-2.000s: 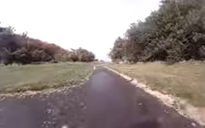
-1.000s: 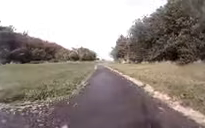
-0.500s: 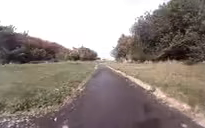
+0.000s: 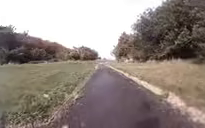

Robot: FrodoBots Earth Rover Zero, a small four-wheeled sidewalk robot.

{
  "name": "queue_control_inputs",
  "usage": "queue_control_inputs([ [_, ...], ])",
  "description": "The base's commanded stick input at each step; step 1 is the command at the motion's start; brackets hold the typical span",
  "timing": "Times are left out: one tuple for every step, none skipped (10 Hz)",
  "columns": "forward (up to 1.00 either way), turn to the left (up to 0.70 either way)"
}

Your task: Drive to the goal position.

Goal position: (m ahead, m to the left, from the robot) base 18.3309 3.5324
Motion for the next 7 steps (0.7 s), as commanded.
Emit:
queue_control_inputs([
  [1.00, 0.00],
  [1.00, 0.00],
  [1.00, 0.00],
  [1.00, 0.00],
  [1.00, 0.00],
  [1.00, 0.00],
  [1.00, 0.00],
])
